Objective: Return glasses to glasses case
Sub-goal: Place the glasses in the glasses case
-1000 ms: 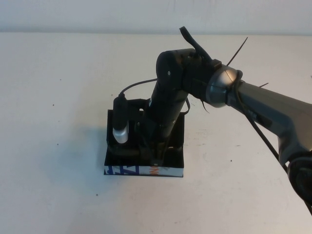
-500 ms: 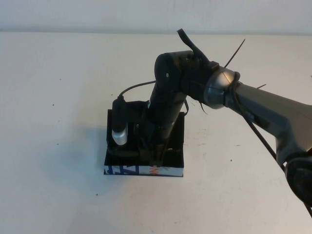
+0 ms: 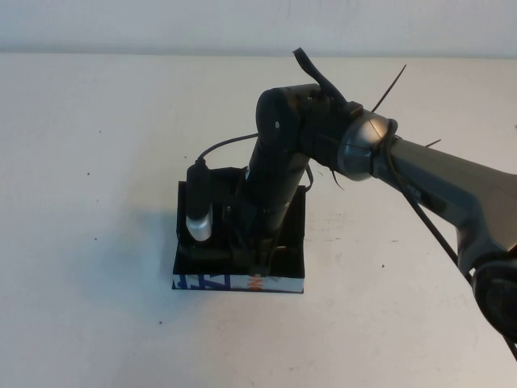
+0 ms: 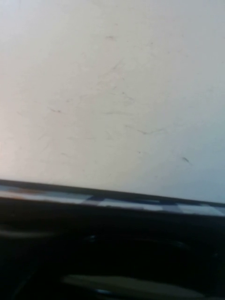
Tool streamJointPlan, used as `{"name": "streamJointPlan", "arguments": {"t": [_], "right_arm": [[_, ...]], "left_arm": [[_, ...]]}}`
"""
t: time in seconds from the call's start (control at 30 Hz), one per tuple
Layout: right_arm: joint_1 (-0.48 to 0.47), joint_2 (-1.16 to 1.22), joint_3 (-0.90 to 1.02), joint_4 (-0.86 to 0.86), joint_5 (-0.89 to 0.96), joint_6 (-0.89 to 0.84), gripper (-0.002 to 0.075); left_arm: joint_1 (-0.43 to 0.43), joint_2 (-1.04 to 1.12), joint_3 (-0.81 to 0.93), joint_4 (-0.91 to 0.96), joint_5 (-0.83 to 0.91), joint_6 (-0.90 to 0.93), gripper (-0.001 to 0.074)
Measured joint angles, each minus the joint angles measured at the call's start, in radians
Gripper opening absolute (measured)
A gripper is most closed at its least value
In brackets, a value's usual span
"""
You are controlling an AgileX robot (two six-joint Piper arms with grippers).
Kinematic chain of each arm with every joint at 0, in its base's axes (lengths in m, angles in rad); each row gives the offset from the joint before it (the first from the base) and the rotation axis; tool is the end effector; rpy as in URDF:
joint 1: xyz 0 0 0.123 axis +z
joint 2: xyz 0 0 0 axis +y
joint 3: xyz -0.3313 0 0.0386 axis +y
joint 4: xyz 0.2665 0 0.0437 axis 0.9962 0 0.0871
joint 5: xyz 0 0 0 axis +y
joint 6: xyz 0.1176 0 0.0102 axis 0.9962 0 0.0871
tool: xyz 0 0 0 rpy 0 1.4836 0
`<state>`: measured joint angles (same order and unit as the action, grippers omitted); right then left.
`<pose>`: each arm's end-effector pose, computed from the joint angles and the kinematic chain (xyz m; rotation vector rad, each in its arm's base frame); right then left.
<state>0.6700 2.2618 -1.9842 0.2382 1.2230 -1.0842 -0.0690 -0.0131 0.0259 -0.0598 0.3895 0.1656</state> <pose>0.3977 0.3485 0.2092 -2.1902 1.9427 0.2839 0.0472 -0.0059 0.1610 0.1842 1.8762 0.0069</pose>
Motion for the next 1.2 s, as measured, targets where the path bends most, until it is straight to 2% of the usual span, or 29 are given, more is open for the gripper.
{"name": "streamJointPlan", "arguments": {"t": [0.2,0.27,0.57,0.7,1.0,1.2], "right_arm": [[0.000,0.000,0.000,0.004,0.000,0.000,0.0260],[0.000,0.000,0.000,0.004,0.000,0.000,0.0293],[0.000,-0.066,0.000,0.004,0.000,0.032,0.0315],[0.000,-0.141,0.000,-0.016,0.000,0.161,0.0262],[0.000,-0.265,0.000,-0.053,0.011,0.294,0.0028],[0.000,-0.308,0.000,-0.055,0.015,0.308,-0.0008]], "left_arm": [[0.000,0.000,0.000,0.000,0.000,0.000,-0.0002],[0.000,0.000,0.000,0.000,0.000,0.000,-0.0002],[0.000,0.000,0.000,0.000,0.000,0.000,-0.0002],[0.000,0.000,0.000,0.000,0.000,0.000,-0.0002],[0.000,0.000,0.000,0.000,0.000,0.000,-0.0002],[0.000,0.000,0.000,0.000,0.000,0.000,-0.0002]]}}
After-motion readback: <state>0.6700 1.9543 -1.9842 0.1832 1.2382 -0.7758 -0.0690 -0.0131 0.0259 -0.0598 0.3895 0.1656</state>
